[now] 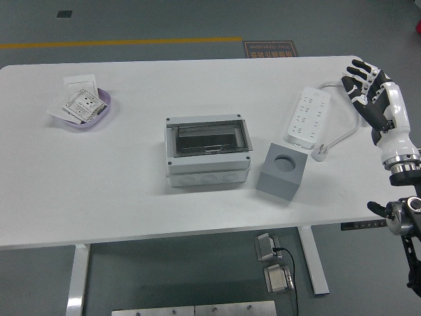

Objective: Pick up the cylinder from the cube,place it in the box,flap close box

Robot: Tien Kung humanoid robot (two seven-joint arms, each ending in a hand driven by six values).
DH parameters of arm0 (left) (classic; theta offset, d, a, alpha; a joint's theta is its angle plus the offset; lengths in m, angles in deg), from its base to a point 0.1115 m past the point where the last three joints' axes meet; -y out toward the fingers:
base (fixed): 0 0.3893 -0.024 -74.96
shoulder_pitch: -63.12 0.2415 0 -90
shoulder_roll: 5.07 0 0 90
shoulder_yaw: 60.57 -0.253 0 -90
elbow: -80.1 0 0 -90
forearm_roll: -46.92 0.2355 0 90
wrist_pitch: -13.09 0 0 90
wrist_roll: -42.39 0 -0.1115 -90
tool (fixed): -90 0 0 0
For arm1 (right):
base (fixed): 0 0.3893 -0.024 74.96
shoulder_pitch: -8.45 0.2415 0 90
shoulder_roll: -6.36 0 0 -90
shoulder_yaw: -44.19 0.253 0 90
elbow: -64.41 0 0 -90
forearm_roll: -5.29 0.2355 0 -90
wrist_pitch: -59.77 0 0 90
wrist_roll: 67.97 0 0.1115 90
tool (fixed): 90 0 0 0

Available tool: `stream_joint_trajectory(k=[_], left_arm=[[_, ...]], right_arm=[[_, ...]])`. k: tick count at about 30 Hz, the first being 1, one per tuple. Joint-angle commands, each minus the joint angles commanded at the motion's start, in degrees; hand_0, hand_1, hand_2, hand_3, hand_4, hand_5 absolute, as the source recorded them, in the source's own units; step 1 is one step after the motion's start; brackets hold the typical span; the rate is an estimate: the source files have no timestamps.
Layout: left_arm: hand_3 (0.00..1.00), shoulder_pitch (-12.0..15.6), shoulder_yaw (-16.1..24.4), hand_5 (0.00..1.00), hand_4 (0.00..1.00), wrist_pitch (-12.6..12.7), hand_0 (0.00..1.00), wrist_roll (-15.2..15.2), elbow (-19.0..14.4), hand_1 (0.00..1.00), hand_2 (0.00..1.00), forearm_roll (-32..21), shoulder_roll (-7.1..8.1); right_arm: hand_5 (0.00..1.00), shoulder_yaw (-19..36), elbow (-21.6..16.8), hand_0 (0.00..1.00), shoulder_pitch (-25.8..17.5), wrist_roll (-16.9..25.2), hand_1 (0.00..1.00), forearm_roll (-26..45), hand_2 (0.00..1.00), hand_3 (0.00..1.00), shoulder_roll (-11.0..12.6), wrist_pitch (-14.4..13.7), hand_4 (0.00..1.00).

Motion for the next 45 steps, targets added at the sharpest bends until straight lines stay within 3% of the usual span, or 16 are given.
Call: stream_joint_trajectory(k=[1, 11, 18, 29, 30, 35, 36, 42, 43, 45], left_arm=[[0.601, 0.01, 0.01, 0.286, 0.667, 0.00, 0.588, 0.02, 0.00, 0.657, 0.605, -0.02, 0.00], [0.601, 0.23, 0.69, 0.285, 0.667, -0.04, 0.588, 0.23, 0.00, 0.657, 0.605, 0.70, -0.27], [0.600, 0.10, 0.44, 0.285, 0.666, -0.01, 0.587, 0.16, 0.00, 0.657, 0.605, 0.41, -0.25], [0.600, 0.00, 0.14, 0.285, 0.666, -0.06, 0.587, 0.20, 0.00, 0.657, 0.604, 0.44, 0.09], [0.600, -0.01, 0.08, 0.284, 0.666, -0.06, 0.587, 0.19, 0.00, 0.657, 0.604, 0.40, 0.14], [0.600, -0.19, -0.40, 0.284, 0.666, -0.07, 0.587, 0.13, 0.00, 0.657, 0.604, 0.09, 0.43], [0.600, -0.23, -0.47, 0.285, 0.666, -0.08, 0.587, 0.13, 0.00, 0.657, 0.604, 0.07, 0.48], [0.600, -0.37, -0.38, 0.285, 0.666, -0.16, 0.587, 0.15, 0.00, 0.657, 0.604, 0.58, 0.81], [0.601, -0.38, -0.35, 0.285, 0.666, -0.17, 0.588, 0.15, 0.00, 0.658, 0.605, 0.69, 0.89], [0.601, -0.39, -0.33, 0.285, 0.666, -0.19, 0.588, 0.14, 0.00, 0.658, 0.605, 0.84, 1.04]], right_arm=[[0.486, -0.03, 0.00, 0.844, 0.02, 0.00, 0.752, -0.02, 0.799, 0.900, 0.01, -0.01, 0.861], [0.485, -0.55, 0.05, 0.844, 0.35, 0.30, 0.754, -0.07, 0.800, 0.912, 0.10, -0.19, 0.860], [0.480, -1.24, 0.59, 0.844, 0.25, 2.05, 0.754, 0.81, 0.820, 0.923, -0.01, 1.26, 0.858], [0.479, -1.16, 1.20, 0.843, 0.52, -0.62, 0.758, -0.45, 0.818, 0.905, 0.13, 1.10, 0.861], [0.555, -1.20, 1.22, 0.874, 0.51, -0.69, 0.882, -0.51, 0.958, 0.914, 0.13, 1.05, 0.895], [0.555, -1.29, 1.28, 0.874, 0.46, -1.00, 0.882, -0.83, 0.958, 0.914, 0.11, 0.74, 0.895], [0.649, -1.30, 1.29, 0.931, 0.47, -1.06, 0.914, -0.89, 0.986, 0.934, 0.14, 0.73, 0.949], [0.649, -1.52, 1.41, 0.931, 0.59, -1.23, 0.914, -0.99, 0.986, 0.934, 0.25, 0.84, 0.949], [0.664, -1.64, 1.46, 0.990, 0.57, -1.24, 0.916, -0.95, 0.973, 0.929, 0.24, 0.97, 0.957], [0.664, -1.89, 1.57, 0.990, 0.47, -1.22, 0.916, -0.82, 0.973, 0.929, 0.22, 1.25, 0.957]])
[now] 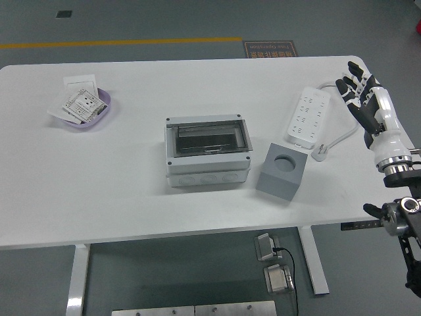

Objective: Pick up the cylinder from the cube,place it in the box,flap close box

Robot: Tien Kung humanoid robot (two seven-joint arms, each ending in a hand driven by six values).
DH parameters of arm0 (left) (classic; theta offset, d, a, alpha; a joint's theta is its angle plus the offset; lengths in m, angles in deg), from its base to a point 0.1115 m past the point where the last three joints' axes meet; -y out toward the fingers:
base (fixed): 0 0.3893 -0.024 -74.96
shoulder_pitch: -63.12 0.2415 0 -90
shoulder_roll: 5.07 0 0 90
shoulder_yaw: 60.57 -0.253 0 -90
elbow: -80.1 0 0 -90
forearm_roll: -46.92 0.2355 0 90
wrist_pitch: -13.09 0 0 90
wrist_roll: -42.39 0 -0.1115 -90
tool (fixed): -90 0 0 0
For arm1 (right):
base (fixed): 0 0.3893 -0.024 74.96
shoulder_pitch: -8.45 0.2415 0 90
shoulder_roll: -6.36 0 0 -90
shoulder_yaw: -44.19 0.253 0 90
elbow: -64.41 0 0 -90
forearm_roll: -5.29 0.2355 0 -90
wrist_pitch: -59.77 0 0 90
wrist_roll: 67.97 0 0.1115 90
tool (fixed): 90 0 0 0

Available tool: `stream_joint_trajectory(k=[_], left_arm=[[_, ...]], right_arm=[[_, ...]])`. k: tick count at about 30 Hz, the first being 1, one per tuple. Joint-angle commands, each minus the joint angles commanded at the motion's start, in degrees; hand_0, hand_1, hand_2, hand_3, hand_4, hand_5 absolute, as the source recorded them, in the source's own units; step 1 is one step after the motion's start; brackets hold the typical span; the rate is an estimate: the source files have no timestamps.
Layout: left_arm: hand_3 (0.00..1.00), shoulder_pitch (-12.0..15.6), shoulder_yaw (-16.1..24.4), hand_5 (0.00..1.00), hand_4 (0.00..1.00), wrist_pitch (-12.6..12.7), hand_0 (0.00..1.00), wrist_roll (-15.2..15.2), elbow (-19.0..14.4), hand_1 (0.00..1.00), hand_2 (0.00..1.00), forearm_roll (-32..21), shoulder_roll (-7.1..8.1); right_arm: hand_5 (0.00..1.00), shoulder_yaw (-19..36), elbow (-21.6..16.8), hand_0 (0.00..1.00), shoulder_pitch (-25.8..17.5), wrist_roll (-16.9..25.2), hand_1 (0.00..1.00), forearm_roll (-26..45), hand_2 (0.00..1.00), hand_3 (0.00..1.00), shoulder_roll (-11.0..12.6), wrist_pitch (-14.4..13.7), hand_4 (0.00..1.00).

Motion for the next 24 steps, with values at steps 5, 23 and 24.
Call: stream_joint_trajectory(k=[5, 23, 24], left_arm=[[0.600, 0.04, 0.02, 0.285, 0.666, -0.05, 0.588, 0.00, 0.00, 0.657, 0.604, 0.29, 0.34], [0.601, 0.12, -0.83, 0.284, 0.666, -0.12, 0.589, 0.02, 0.00, 0.658, 0.605, -0.06, 0.70], [0.601, 0.14, -0.86, 0.284, 0.666, -0.11, 0.589, 0.03, 0.00, 0.658, 0.605, -0.14, 0.63]], right_arm=[[0.689, -0.43, 0.23, 0.998, -0.21, 0.19, 0.942, 0.78, 0.982, 0.971, -0.20, 0.62, 0.971], [0.986, -0.84, 1.12, 0.998, -0.40, 0.22, 0.985, 5.66, 0.998, 0.998, -0.58, 1.53, 0.998], [0.986, -0.77, 1.12, 0.998, -0.43, 0.21, 0.985, 5.86, 0.998, 0.998, -0.61, 1.52, 0.998]])
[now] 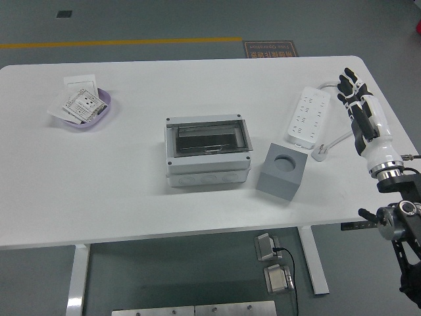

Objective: Pick up the cylinder from the cube,place it in the box,flap close box

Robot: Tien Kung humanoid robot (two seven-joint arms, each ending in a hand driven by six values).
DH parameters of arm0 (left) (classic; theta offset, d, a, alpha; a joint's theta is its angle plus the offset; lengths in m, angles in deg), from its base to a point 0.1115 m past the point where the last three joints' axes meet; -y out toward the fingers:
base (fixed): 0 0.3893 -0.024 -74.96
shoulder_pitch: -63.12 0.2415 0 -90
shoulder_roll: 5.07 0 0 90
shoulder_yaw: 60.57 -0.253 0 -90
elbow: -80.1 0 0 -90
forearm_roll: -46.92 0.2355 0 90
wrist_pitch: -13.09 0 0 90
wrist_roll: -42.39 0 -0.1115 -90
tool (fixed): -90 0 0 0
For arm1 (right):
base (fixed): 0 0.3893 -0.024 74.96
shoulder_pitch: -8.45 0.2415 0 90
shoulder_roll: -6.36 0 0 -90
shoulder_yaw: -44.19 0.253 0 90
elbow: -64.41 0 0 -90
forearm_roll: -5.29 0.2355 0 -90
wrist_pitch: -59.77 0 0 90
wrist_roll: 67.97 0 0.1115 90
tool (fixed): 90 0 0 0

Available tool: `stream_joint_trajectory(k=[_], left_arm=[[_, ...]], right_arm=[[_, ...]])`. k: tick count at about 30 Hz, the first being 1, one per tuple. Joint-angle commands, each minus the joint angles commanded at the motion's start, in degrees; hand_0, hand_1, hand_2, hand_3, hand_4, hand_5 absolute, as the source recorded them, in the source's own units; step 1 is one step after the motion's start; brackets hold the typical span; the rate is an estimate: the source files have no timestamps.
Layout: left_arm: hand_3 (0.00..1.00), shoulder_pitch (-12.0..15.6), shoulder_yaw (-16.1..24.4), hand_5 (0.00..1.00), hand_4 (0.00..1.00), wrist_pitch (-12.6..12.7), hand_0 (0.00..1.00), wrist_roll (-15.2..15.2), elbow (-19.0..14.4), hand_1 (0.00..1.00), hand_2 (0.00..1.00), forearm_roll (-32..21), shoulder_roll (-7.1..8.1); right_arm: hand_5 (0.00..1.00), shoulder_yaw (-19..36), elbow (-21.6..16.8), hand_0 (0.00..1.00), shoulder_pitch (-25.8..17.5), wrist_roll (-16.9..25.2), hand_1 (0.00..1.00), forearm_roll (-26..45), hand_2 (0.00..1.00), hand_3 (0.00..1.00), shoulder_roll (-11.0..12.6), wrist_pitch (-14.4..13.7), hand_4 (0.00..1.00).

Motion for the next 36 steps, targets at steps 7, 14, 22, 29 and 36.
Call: stream_joint_trajectory(k=[7, 14, 22, 29, 36], left_arm=[[0.601, 0.02, -0.42, 0.284, 0.666, 0.06, 0.588, 0.11, 0.00, 0.658, 0.604, -0.93, -0.33], [0.601, -0.27, -1.41, 0.284, 0.666, 0.24, 0.589, -0.17, 0.00, 0.658, 0.604, -2.62, -0.13], [0.601, 0.09, -0.97, 0.284, 0.666, 0.21, 0.589, -0.14, 0.00, 0.658, 0.605, -2.34, -0.72], [0.601, 0.20, -0.42, 0.284, 0.667, 0.26, 0.589, -0.23, 0.00, 0.658, 0.605, -1.99, -0.77], [0.601, -0.22, -1.19, 0.286, 0.667, 0.27, 0.589, -0.30, 0.00, 0.658, 0.605, -2.89, -0.91]], right_arm=[[0.998, 0.62, -0.16, 0.998, -0.18, 0.20, 0.978, 0.64, 0.998, 0.998, -0.05, -0.25, 0.998], [0.998, 1.11, -0.63, 0.998, -0.04, 0.34, 0.942, 0.63, 0.988, 0.998, 0.22, -0.41, 0.998], [0.998, 2.26, -1.26, 0.998, -0.56, 0.17, 0.917, 0.04, 0.966, 0.998, 0.38, -0.60, 0.998], [0.998, 3.05, -1.70, 0.998, -0.79, 0.38, 0.917, -0.20, 0.962, 0.998, 0.27, -0.95, 0.998], [0.998, 3.55, -2.07, 0.998, -0.84, 0.75, 0.921, -0.50, 0.963, 0.998, -0.24, -1.71, 0.998]])
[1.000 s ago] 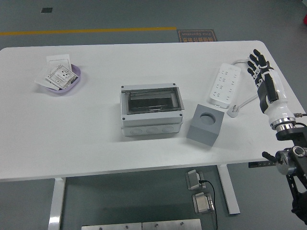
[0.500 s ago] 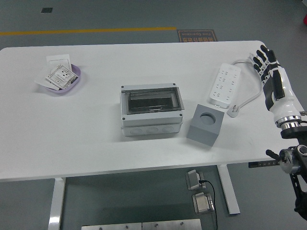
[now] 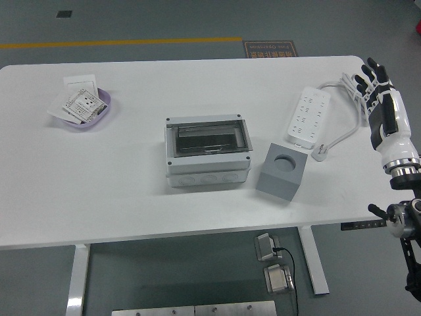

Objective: Pick up the cylinder from the cube,place it in the box,flap close box

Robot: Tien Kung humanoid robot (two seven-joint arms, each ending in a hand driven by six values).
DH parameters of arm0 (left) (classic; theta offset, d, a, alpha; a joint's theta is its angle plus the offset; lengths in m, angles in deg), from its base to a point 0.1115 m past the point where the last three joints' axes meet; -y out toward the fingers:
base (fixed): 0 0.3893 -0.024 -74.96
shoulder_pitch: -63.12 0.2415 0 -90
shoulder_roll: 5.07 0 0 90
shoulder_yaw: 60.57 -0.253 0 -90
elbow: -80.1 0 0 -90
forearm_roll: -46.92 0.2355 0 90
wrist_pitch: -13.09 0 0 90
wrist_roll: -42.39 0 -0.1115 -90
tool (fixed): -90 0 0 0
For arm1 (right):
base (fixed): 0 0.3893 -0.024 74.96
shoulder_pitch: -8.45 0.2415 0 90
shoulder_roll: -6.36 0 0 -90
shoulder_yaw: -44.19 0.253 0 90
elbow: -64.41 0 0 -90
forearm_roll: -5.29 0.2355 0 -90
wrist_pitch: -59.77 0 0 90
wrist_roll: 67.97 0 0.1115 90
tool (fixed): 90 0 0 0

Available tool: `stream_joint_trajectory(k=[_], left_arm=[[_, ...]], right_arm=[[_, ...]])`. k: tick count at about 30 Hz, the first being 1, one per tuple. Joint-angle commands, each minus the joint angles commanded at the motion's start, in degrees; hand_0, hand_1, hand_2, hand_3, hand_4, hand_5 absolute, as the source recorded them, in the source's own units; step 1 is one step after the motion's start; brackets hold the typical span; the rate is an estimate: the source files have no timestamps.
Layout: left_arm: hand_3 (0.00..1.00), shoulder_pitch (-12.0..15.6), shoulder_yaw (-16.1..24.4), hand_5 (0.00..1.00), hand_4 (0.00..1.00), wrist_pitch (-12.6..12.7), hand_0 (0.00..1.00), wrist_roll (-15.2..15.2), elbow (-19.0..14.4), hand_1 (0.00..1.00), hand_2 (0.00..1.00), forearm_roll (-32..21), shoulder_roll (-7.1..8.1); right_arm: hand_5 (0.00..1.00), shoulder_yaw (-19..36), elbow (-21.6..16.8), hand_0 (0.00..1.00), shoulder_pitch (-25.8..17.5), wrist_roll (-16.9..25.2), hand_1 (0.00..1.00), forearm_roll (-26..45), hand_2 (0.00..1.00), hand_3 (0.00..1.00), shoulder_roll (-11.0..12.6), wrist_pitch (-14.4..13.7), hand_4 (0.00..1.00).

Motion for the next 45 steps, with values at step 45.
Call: stream_joint_trajectory(k=[45], left_arm=[[0.601, -0.45, -0.07, 0.296, 0.669, -0.04, 0.589, -0.21, 0.00, 0.658, 0.606, -0.18, -0.12]], right_arm=[[0.998, 0.56, -0.29, 0.988, -0.74, 1.01, 0.910, -0.05, 0.946, 0.985, -0.08, -0.63, 0.998]])
